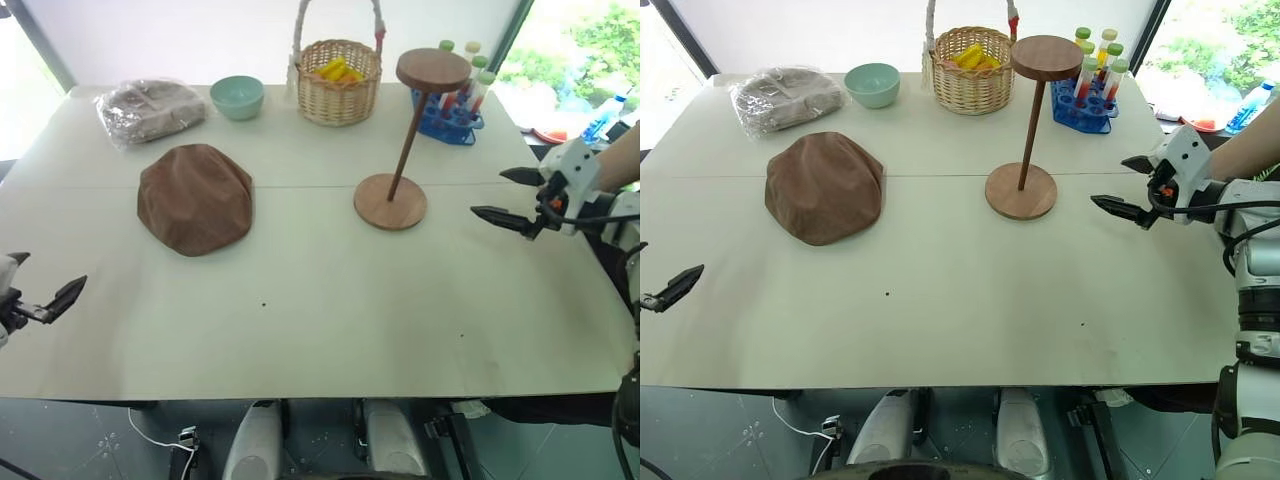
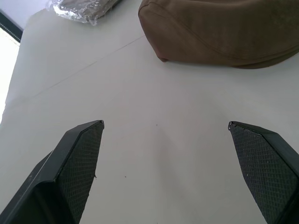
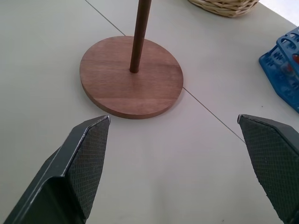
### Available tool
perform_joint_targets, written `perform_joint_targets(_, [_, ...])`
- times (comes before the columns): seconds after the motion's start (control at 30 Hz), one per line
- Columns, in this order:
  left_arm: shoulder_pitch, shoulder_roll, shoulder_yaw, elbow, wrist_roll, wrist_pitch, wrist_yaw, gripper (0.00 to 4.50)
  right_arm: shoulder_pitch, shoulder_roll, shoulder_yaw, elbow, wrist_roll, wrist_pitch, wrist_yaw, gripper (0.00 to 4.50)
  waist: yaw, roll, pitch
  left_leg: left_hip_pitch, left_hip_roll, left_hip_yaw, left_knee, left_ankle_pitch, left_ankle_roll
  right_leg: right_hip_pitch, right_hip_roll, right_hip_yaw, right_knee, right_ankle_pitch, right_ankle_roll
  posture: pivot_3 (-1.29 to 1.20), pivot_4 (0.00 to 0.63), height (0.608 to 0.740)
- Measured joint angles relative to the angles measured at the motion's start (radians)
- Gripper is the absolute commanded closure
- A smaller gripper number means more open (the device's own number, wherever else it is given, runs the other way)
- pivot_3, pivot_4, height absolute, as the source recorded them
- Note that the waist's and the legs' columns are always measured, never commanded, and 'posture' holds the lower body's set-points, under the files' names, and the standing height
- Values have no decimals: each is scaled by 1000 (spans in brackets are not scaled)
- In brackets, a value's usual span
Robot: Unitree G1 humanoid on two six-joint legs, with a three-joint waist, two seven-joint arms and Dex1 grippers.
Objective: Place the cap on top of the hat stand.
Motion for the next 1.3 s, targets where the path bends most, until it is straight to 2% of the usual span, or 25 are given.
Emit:
perform_joint_targets(0.33, [21,-1,2,-7,-1,2,-11,34,-11,0,6,29,-14,-17,0,0,0,0,0,1,4,6,1,0,0,-4,4,7,2,1,-1,0,150,740])
perform_joint_targets(0.5, [15,2,2,-22,-10,14,-26,34,-23,0,5,27,12,39,35,0,0,0,0,1,7,6,1,0,0,-5,7,7,4,2,-3,0,150,740])
perform_joint_targets(0.57, [6,19,-4,-38,1,18,-25,34,-20,-2,5,-11,30,77,54,0,0,0,0,1,7,6,1,0,0,-6,8,8,5,2,-3,0,150,740])
perform_joint_targets(0.67, [-23,65,-53,-106,34,19,-20,34,4,-32,0,-172,113,187,114,0,3,0,0,1,7,6,1,0,0,-7,8,9,6,2,-3,0,150,740])
perform_joint_targets(0.8, [-61,89,-177,-180,117,32,23,34,68,-87,-29,-424,264,364,176,0,5,-1,-1,0,7,7,1,0,0,-7,7,9,5,2,-3,0,150,740])
perform_joint_targets(0.97, [-172,112,-399,-246,309,9,128,34,92,-96,-62,-661,429,547,134,0,6,-1,-1,1,7,7,2,0,0,-7,8,10,7,3,-4,0,150,740])
perform_joint_targets(1.17, [-277,103,-605,-240,520,-34,225,34,87,-98,-100,-773,544,637,60,0,6,-1,-1,1,7,8,2,0,0,-7,8,11,7,3,-4,0,150,740])
perform_joint_targets(1.3, [-349,49,-756,-216,655,-36,271,34,84,-97,-104,-793,572,656,4,0,8,-1,-1,1,7,8,3,0,0,-7,8,11,7,3,-3,0,150,740])
